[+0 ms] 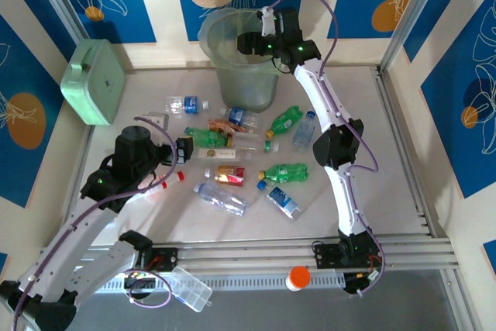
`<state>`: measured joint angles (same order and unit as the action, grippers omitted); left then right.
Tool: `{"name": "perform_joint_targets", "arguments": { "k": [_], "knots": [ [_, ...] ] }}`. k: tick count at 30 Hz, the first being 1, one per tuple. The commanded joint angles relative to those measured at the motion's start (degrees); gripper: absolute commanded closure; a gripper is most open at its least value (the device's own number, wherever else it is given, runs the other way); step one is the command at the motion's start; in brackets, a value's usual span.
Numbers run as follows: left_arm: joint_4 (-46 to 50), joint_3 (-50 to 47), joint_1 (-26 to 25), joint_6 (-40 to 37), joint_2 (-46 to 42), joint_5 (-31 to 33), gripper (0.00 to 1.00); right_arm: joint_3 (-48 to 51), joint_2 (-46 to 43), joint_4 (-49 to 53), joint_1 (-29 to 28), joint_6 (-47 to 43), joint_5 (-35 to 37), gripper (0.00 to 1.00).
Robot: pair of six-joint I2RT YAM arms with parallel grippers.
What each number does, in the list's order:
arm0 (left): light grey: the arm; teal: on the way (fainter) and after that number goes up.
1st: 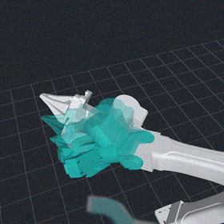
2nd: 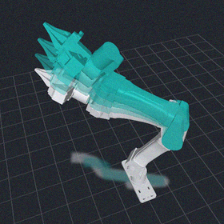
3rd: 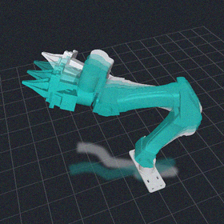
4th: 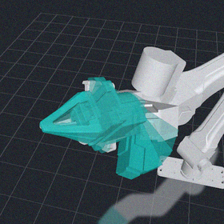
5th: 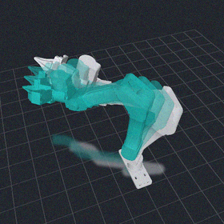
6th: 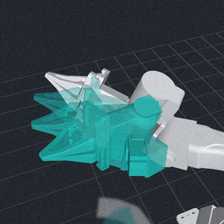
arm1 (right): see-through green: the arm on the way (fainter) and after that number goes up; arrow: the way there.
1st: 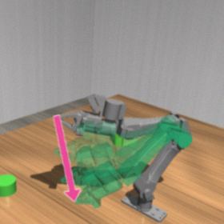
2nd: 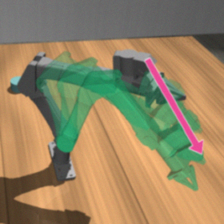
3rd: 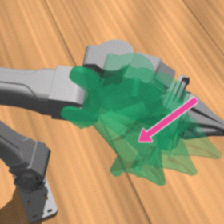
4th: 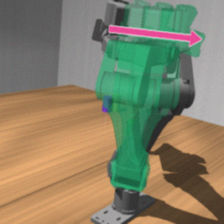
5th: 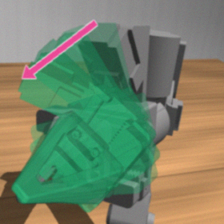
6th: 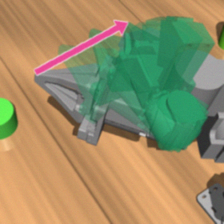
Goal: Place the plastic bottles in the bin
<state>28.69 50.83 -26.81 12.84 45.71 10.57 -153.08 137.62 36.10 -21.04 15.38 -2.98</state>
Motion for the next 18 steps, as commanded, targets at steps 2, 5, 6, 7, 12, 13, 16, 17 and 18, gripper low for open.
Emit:
{"name": "perform_joint_targets", "arguments": {
  "k": [2,5,6,7,12,13,16,17,18],
  "knots": [
    [-1.58,-0.81,-0.17,-1.8,-0.89,3.01,0.0,-2.52,-0.69,2.01,-0.03,-0.3,-0.78,0.24],
    [-1.59,-1.08,-0.17,-1.71,-0.93,4.64,0.01,-3.13,-3.15,2.18,-0.13,-0.33,-1.15,0.24],
    [-1.52,-1.08,-0.17,-1.61,-1.06,5.07,0.01,-3.15,-4.24,2.3,-0.2,-0.31,-1.15,0.24],
    [-1.46,-1.16,-0.17,-1.51,-1.14,5.37,0.01,-3.11,-5.3,2.59,-0.24,-0.34,-1.24,0.24],
    [-0.96,-1.08,-0.17,-1.33,-0.72,5.74,0.01,1.16,-13.28,4.71,-2.12,-1.52,0.68,0.25],
    [-0.79,-1.13,-0.17,-1.25,-0.64,6.08,0.01,3.05,-14.89,4.68,-2.74,-1.67,1.8,0.25],
    [-0.14,-0.91,-0.15,-1.03,-0.88,7.22,0.01,11.84,-22.5,2.91,-4.45,-1.42,4.61,0.25],
    [0.2,-0.82,-0.09,-0.87,-0.89,7.46,0.01,15.85,-25.42,1.63,-5.0,-0.99,5.44,0.25],
    [0.69,-0.58,-0.1,-0.57,-0.95,7.54,0.01,19.94,-28.44,0.02,-5.67,-0.49,5.77,0.25]
  ]
}}
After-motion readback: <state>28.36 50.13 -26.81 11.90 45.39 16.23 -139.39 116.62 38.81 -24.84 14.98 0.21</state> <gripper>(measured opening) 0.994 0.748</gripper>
